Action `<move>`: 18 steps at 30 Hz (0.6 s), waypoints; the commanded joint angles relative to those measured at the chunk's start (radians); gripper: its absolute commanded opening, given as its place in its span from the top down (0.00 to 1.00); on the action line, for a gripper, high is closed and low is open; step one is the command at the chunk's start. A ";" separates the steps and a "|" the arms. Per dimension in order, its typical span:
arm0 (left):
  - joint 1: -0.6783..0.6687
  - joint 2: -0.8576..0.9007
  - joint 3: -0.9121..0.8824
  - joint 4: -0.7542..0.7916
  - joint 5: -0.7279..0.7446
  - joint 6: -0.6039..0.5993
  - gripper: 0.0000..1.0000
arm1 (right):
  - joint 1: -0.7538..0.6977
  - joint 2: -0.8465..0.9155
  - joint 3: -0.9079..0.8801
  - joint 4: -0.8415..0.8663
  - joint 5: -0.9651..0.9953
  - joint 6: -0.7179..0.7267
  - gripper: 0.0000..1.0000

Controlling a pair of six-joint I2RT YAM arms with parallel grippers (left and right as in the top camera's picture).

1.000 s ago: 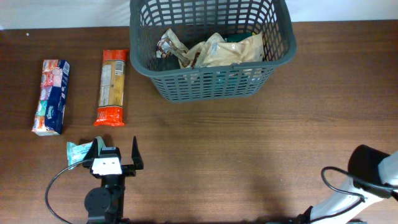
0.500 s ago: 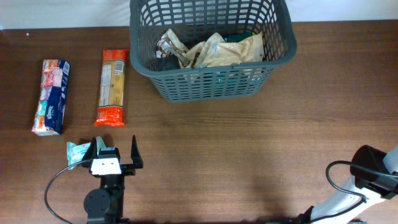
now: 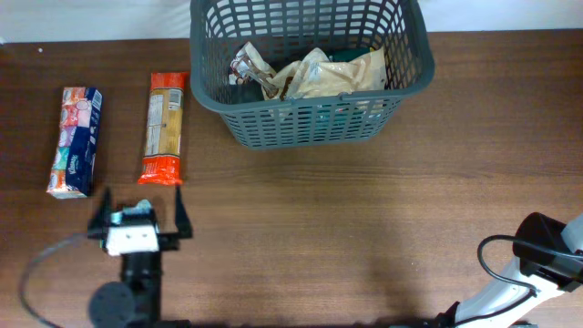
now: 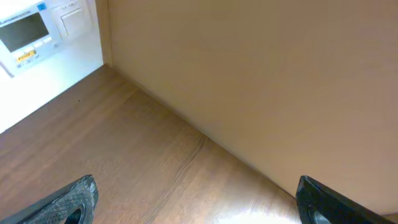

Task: Pack container
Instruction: 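Move the left gripper up to the blue-and-white tissue box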

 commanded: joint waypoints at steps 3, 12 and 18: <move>0.005 0.320 0.349 -0.056 -0.219 0.203 0.01 | -0.003 -0.006 -0.004 0.000 0.008 0.015 0.01; 0.005 0.771 0.713 -0.114 -0.276 0.241 0.01 | -0.003 -0.006 -0.004 0.000 0.008 0.015 0.01; 0.013 0.918 0.737 -0.068 -0.403 0.243 0.01 | -0.003 -0.006 -0.004 0.000 0.008 0.015 0.01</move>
